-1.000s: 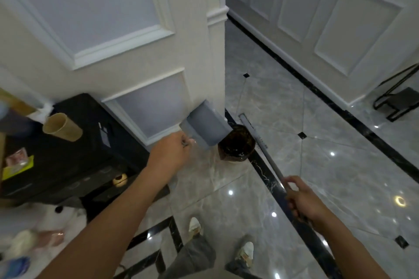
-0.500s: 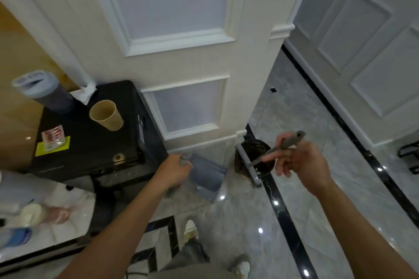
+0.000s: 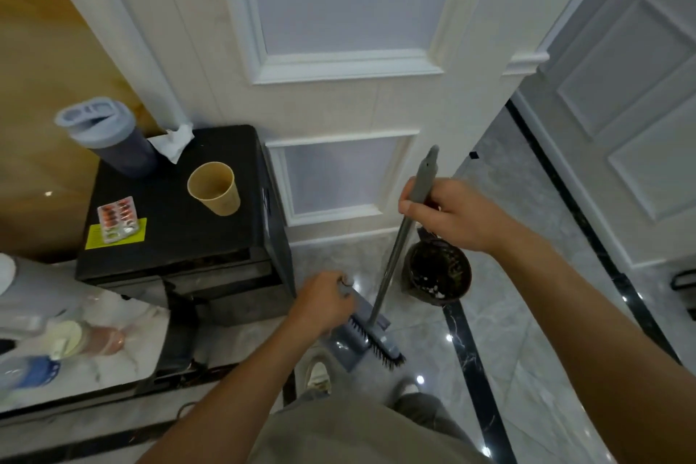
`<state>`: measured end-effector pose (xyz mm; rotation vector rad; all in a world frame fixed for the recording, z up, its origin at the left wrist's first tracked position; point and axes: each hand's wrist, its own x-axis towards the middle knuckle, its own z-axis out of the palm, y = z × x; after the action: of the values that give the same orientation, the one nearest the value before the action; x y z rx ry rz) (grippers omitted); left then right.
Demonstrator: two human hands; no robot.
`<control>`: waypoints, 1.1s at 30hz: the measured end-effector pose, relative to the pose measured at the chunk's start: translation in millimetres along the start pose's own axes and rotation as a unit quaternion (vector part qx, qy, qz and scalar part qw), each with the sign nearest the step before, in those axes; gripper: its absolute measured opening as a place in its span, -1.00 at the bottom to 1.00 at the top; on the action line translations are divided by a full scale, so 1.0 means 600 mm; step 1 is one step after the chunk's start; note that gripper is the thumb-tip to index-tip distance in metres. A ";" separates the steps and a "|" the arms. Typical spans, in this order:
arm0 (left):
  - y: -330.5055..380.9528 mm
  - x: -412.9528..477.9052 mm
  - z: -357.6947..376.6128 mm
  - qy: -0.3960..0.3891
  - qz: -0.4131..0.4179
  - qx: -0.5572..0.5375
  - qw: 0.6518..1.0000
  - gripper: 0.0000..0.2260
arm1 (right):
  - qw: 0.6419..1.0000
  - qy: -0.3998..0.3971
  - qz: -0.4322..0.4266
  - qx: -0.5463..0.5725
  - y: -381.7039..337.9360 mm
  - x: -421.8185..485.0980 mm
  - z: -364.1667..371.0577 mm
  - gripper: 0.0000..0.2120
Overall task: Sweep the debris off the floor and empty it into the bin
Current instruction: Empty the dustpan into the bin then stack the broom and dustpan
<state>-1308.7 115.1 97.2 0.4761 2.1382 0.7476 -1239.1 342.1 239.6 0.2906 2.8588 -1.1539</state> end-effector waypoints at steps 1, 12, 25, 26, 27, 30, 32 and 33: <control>0.001 0.003 0.001 0.007 0.006 -0.004 1.000 -0.82 | 1.000 -0.006 -0.015 0.007 -0.008 0.016 0.005 -0.71; 0.004 0.035 0.015 0.074 0.019 -0.061 0.995 -0.72 | 0.983 -0.048 -0.110 0.140 -0.041 0.112 -0.014 -0.78; 0.103 0.069 0.106 0.202 -0.018 -0.061 0.977 -0.77 | 0.964 -0.123 -0.127 0.196 0.043 0.124 -0.083 -0.81; 0.102 0.074 0.109 0.211 -0.025 -0.074 0.974 -0.79 | 0.959 -0.137 -0.116 0.221 0.052 0.126 -0.086 -0.80; 0.100 0.080 0.111 0.218 -0.034 -0.087 0.972 -0.80 | 0.952 -0.145 -0.101 0.248 0.063 0.128 -0.089 -0.78; 0.083 0.104 0.113 0.221 -0.061 -0.117 0.966 -0.71 | 0.948 -0.122 -0.034 0.291 0.109 0.136 -0.092 -0.76; 0.066 0.122 0.114 0.218 -0.082 -0.133 0.964 -0.69 | 0.951 -0.093 0.024 0.295 0.152 0.137 -0.088 -0.76; 0.057 0.129 0.116 0.218 -0.092 -0.142 0.961 -0.69 | 0.952 -0.085 0.052 0.290 0.174 0.133 -0.084 -0.77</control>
<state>-1298.1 208.5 40.6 -0.0503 2.3779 1.1081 -1296.2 463.0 195.5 0.3330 2.2686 -1.8690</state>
